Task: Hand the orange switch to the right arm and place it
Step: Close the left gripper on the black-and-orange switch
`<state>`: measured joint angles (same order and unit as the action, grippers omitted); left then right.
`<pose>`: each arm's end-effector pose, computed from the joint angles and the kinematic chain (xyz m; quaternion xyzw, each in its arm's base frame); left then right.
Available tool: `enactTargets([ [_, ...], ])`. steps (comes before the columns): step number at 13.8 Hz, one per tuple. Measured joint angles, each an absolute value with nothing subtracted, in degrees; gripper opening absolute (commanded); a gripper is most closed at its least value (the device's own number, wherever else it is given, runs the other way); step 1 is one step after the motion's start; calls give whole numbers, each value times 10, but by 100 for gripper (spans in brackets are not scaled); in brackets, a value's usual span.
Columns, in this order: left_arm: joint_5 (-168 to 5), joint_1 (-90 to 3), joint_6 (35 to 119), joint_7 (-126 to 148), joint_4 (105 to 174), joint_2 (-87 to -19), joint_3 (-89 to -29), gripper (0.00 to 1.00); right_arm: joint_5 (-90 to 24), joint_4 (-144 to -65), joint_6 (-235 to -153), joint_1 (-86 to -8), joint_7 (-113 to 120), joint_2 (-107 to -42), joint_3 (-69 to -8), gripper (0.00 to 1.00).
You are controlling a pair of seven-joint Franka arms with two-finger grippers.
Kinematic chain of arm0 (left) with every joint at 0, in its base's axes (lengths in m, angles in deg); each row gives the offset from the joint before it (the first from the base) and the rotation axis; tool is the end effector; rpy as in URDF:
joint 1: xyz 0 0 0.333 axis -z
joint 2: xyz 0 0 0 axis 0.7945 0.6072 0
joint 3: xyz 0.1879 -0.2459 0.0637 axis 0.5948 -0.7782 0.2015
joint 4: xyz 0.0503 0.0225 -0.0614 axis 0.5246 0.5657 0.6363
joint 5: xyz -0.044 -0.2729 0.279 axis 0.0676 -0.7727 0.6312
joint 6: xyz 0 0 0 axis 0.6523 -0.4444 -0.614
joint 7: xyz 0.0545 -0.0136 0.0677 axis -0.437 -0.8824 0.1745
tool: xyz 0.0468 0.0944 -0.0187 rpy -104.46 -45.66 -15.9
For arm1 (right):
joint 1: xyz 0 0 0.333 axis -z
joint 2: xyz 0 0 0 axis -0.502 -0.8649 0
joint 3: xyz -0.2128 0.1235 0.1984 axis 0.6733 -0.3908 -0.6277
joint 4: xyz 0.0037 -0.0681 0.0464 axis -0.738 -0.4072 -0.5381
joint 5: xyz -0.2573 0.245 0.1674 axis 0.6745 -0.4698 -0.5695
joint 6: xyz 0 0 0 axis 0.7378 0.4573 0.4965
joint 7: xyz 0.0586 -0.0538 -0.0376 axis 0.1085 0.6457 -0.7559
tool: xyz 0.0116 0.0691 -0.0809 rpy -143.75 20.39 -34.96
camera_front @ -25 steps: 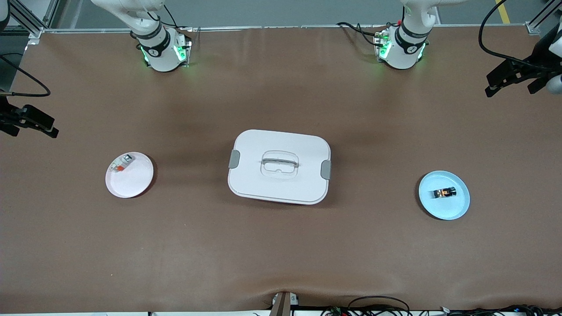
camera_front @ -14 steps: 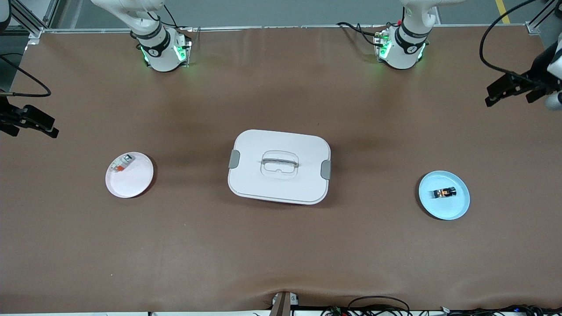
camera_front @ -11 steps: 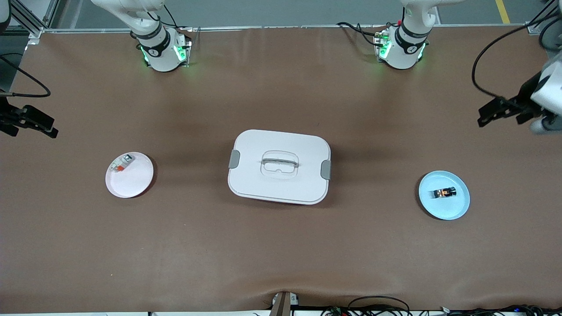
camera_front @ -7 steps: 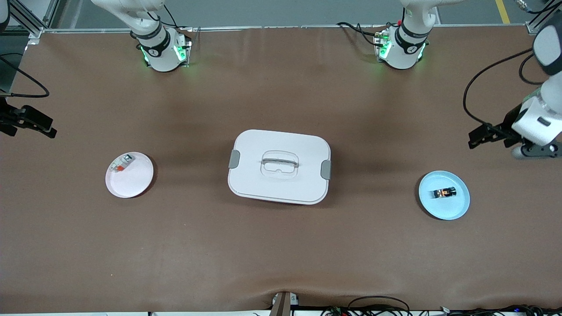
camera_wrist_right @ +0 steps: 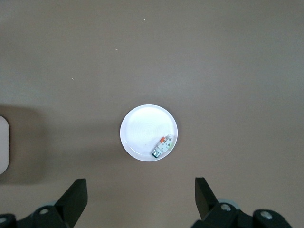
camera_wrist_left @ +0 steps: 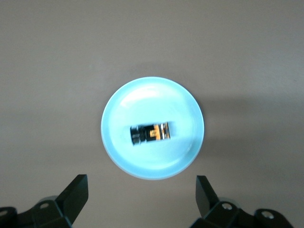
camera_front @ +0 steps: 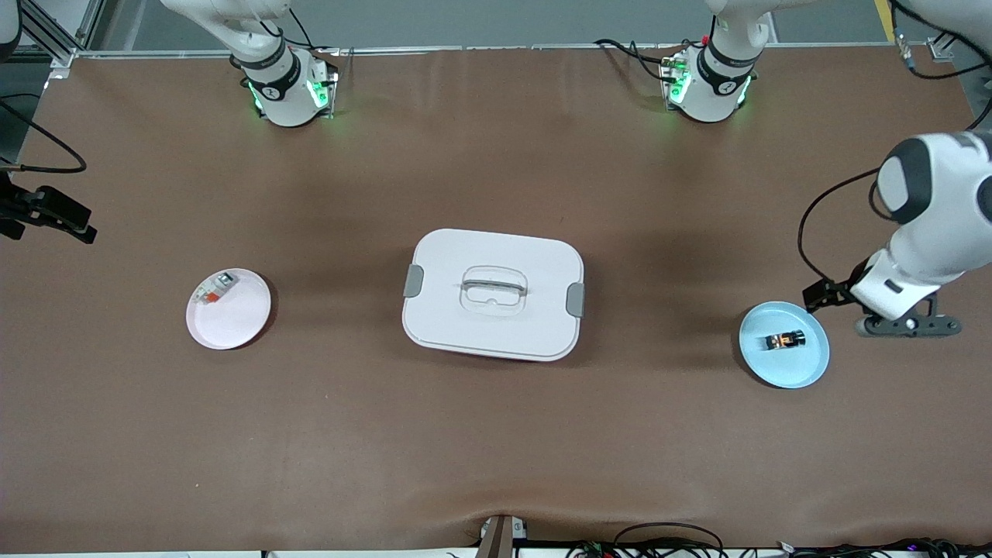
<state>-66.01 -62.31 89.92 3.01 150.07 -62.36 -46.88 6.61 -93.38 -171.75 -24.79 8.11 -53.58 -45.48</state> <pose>0.6184 0.0421 0.3533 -0.9987 0.0196 -0.0341 0.0311 0.5724 -0.0416 0.6243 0.9990 -0.0270 0.0261 0.0254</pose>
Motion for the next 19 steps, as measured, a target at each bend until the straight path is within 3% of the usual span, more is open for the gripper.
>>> enactTargets([
  [7,-634,-625,1000,29,1499,-520,-469,100,67,-930,-1718,-254,81,-536,-459,100],
  [13,-622,-639,1034,29,1498,-482,-468,100,66,-929,-1717,-261,81,-536,-461,100],
  [19,-622,-644,1039,30,1494,-474,-469,100,66,-928,-1690,-317,119,-536,-463,100],
])
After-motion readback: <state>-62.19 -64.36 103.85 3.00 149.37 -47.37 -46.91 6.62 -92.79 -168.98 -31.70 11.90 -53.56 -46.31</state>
